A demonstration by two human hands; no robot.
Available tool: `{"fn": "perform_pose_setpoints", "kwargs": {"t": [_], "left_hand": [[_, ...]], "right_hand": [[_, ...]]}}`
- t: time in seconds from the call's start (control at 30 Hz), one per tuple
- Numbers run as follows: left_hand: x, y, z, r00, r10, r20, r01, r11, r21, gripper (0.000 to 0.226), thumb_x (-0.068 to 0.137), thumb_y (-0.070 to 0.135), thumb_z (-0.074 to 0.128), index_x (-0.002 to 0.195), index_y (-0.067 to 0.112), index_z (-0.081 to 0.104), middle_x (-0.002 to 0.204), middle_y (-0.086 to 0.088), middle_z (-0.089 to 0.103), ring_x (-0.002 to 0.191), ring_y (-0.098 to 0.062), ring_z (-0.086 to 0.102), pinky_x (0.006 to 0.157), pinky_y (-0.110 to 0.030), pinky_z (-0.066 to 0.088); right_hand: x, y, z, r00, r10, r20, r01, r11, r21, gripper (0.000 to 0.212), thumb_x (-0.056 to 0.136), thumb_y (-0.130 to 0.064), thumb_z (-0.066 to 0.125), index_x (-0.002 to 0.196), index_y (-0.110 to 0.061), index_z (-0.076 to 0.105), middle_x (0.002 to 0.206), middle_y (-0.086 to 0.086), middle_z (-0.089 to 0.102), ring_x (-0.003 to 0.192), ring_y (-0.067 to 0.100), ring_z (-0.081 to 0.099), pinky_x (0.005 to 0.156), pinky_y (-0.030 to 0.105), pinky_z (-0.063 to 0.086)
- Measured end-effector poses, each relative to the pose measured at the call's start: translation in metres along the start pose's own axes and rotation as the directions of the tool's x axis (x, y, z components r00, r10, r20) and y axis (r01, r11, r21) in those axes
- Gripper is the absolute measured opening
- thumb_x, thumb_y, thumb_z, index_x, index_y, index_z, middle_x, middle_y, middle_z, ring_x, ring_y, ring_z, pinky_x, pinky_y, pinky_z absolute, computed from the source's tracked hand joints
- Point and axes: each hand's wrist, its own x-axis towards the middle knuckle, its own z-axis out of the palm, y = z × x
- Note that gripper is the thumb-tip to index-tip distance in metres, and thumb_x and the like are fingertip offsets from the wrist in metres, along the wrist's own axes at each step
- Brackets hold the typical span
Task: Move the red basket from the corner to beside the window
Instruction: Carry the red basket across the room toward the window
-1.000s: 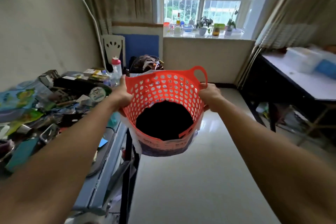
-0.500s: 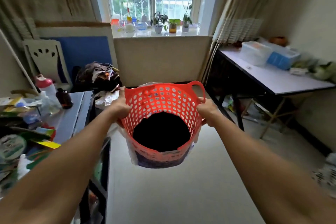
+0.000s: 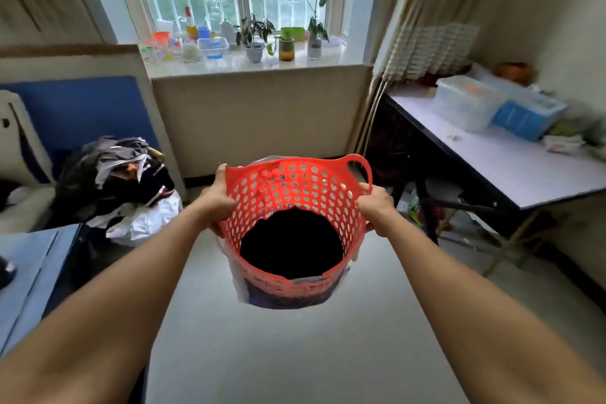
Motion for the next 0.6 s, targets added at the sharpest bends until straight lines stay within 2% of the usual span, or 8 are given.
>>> {"fn": "perform_pose_setpoints", "kwargs": {"t": [0.1, 0.2, 0.23, 0.3, 0.37, 0.43, 0.5, 0.6], "left_hand": [[0.062, 0.038, 0.003, 1.0, -0.018, -0.007, 0.018, 1.0, 0.006, 0.101, 0.077, 0.026, 0.056, 0.153, 0.046, -0.007, 0.137, -0.022, 0.049, 0.11, -0.038, 0.058, 0.075, -0.038, 0.05], [0.137, 0.075, 0.005, 1.0, -0.002, -0.008, 0.002, 1.0, 0.001, 0.098, 0.077, 0.021, 0.052, 0.153, 0.046, -0.005, 0.137, -0.024, 0.05, 0.115, -0.041, 0.057, 0.08, -0.041, 0.053], [0.163, 0.087, 0.005, 1.0, 0.012, 0.001, -0.012, 1.0, 0.014, 0.097, 0.078, 0.019, 0.05, 0.153, 0.046, -0.006, 0.136, -0.024, 0.05, 0.114, -0.042, 0.058, 0.077, -0.042, 0.056], [0.227, 0.11, 0.013, 0.999, 0.008, 0.033, -0.008, 1.0, 0.004, 0.097, 0.078, 0.017, 0.048, 0.153, 0.047, -0.006, 0.132, -0.023, 0.049, 0.107, -0.041, 0.059, 0.057, -0.039, 0.058], [0.285, 0.129, 0.019, 0.997, -0.003, 0.075, 0.005, 1.0, -0.022, 0.098, 0.078, 0.017, 0.048, 0.152, 0.049, -0.007, 0.123, -0.018, 0.047, 0.092, -0.036, 0.058, 0.039, -0.036, 0.053], [0.34, 0.144, 0.028, 0.993, -0.017, 0.115, 0.025, 0.998, -0.064, 0.099, 0.077, 0.017, 0.051, 0.151, 0.05, -0.006, 0.116, -0.014, 0.046, 0.085, -0.033, 0.057, 0.037, -0.037, 0.052], [0.395, 0.158, 0.035, 0.99, -0.009, 0.142, 0.019, 0.997, -0.073, 0.1, 0.077, 0.018, 0.053, 0.152, 0.049, -0.006, 0.12, -0.014, 0.048, 0.094, -0.036, 0.059, 0.047, -0.038, 0.056], [0.472, 0.187, 0.044, 0.993, 0.011, 0.12, -0.006, 0.999, -0.045, 0.099, 0.078, 0.015, 0.051, 0.153, 0.045, -0.006, 0.135, -0.022, 0.052, 0.117, -0.04, 0.056, 0.084, -0.038, 0.051]], "right_hand": [[0.067, -0.027, -0.01, 1.0, -0.009, 0.002, 0.009, 1.0, 0.001, 0.022, 0.092, -0.018, 0.059, 0.103, -0.027, 0.075, 0.095, 0.004, 0.074, 0.102, 0.038, 0.074, 0.081, 0.06, 0.066], [0.143, -0.051, -0.015, 1.0, 0.005, -0.004, -0.005, 1.0, -0.008, 0.024, 0.093, -0.017, 0.057, 0.098, -0.03, 0.076, 0.106, 0.011, 0.078, 0.1, 0.038, 0.075, 0.08, 0.06, 0.066], [0.168, -0.058, -0.015, 1.0, 0.005, -0.018, -0.005, 1.0, -0.016, 0.027, 0.093, -0.018, 0.057, 0.105, -0.028, 0.078, 0.11, 0.013, 0.078, 0.103, 0.039, 0.075, 0.083, 0.058, 0.066], [0.229, -0.07, -0.013, 0.999, 0.013, -0.037, -0.013, 1.0, -0.014, 0.031, 0.094, -0.021, 0.058, 0.116, -0.026, 0.079, 0.116, 0.014, 0.077, 0.107, 0.038, 0.074, 0.09, 0.056, 0.064], [0.287, -0.079, -0.01, 0.998, 0.027, -0.051, -0.028, 0.999, -0.024, 0.024, 0.095, -0.023, 0.059, 0.11, -0.025, 0.079, 0.115, 0.013, 0.078, 0.108, 0.037, 0.074, 0.092, 0.055, 0.063], [0.341, -0.09, -0.006, 0.997, 0.035, -0.062, -0.037, 0.999, -0.036, 0.017, 0.095, -0.024, 0.061, 0.096, -0.028, 0.077, 0.111, 0.012, 0.078, 0.105, 0.036, 0.075, 0.091, 0.055, 0.064], [0.396, -0.105, -0.003, 0.995, 0.054, -0.085, -0.057, 0.998, -0.04, 0.019, 0.096, -0.026, 0.061, 0.082, -0.033, 0.072, 0.11, 0.011, 0.078, 0.104, 0.035, 0.075, 0.091, 0.054, 0.064], [0.469, -0.129, -0.002, 0.992, 0.071, -0.106, -0.078, 0.995, -0.059, 0.025, 0.096, -0.02, 0.057, 0.079, -0.032, 0.072, 0.11, 0.012, 0.078, 0.104, 0.035, 0.073, 0.092, 0.051, 0.063]]}}
